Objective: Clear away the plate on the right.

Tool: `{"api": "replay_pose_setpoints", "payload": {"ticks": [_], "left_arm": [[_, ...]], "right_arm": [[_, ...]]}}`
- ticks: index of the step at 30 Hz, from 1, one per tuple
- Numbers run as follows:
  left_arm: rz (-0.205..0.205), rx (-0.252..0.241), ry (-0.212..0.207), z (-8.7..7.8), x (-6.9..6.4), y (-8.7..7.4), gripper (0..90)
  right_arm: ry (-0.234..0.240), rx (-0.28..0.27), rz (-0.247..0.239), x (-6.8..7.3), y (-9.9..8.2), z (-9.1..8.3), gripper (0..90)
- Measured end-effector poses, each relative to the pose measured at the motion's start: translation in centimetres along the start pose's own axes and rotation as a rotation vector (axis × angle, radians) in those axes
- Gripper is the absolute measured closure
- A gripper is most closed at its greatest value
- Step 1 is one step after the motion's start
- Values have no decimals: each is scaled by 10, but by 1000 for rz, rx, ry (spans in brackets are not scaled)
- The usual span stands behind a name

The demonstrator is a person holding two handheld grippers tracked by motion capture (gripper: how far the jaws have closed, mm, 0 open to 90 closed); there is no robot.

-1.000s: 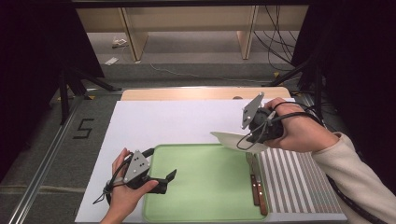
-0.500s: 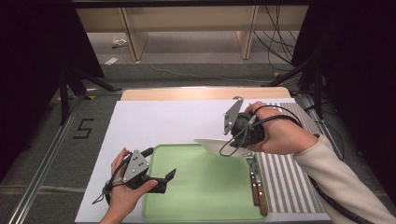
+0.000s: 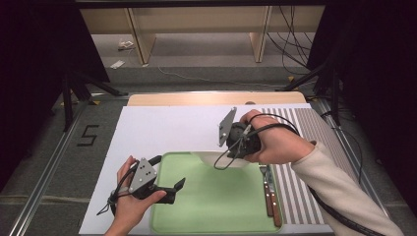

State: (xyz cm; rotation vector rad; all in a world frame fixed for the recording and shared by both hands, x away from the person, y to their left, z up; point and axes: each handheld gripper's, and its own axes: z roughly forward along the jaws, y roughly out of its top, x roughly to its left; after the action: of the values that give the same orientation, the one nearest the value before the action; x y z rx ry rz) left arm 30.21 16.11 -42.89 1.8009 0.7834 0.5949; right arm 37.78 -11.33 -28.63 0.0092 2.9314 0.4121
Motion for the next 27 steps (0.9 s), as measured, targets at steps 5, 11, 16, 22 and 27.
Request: {"api": "replay_pose_setpoints", "payload": {"ticks": [5,11,16,22,27], "left_arm": [[2,-5,-1,-1,0,0,0],[-3,-10,-7,-2,0,1,0],[-8,-18,-8,-3,0,2,0],[-12,-19,-6,-6,2,2,0],[-14,-20,-6,-7,2,2,0]], "right_arm": [[8,1,-17,2,6,5,876],[24,-8,-1,5,7,10,875],[19,-11,-6,11,8,12,870],[77,-30,-6,24,4,22,823],[118,1,-26,36,0,38,774]]}}
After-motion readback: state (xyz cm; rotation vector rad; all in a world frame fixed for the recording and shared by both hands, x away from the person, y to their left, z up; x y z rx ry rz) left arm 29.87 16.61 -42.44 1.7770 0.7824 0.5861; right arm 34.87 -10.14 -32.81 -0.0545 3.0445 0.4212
